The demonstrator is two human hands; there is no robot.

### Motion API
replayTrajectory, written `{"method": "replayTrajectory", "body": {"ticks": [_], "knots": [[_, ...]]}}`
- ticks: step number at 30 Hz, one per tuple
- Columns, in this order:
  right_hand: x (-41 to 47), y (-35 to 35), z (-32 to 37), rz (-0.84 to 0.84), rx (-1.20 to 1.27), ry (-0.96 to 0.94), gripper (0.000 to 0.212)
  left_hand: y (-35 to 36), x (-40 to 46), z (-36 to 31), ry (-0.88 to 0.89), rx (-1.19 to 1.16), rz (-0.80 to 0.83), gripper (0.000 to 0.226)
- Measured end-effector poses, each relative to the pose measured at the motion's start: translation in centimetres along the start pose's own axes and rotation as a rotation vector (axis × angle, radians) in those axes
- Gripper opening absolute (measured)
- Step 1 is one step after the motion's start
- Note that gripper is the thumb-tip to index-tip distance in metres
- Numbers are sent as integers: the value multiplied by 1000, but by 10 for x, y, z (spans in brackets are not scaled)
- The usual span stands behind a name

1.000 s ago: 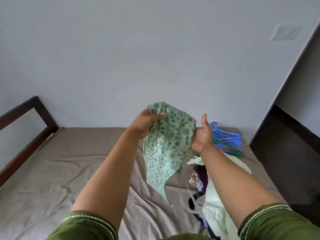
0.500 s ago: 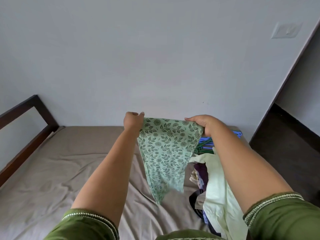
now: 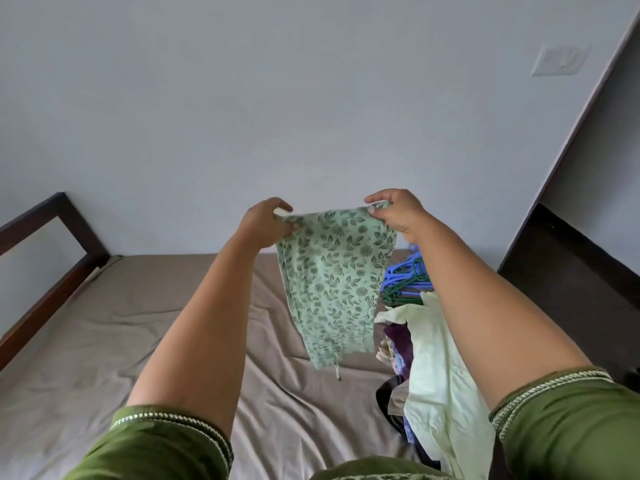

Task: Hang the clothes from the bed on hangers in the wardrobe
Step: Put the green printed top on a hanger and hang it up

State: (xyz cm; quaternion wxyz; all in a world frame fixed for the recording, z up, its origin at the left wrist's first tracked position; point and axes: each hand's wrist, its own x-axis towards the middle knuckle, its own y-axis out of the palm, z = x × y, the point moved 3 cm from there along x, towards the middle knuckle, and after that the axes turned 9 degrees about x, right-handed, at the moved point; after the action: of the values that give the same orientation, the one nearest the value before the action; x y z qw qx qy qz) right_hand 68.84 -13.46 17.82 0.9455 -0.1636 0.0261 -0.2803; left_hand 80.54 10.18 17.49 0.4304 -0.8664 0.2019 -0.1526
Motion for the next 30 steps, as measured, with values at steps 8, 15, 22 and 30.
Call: {"method": "replayTrajectory", "body": {"ticks": [8, 15, 22, 30], "knots": [[-5, -1, -10, 308, 618, 368, 91, 16, -10, -1, -142, -841, 86, 42], [-5, 8, -11, 291, -84, 97, 68, -1, -10, -7, 56, -24, -151, 57], [-14, 11, -7, 148, -656, -7, 77, 8, -10, -10, 173, 256, -41, 22], [-14, 4, -7, -35, -741, -43, 82, 16, -1, -14, 294, 313, -16, 32]]}}
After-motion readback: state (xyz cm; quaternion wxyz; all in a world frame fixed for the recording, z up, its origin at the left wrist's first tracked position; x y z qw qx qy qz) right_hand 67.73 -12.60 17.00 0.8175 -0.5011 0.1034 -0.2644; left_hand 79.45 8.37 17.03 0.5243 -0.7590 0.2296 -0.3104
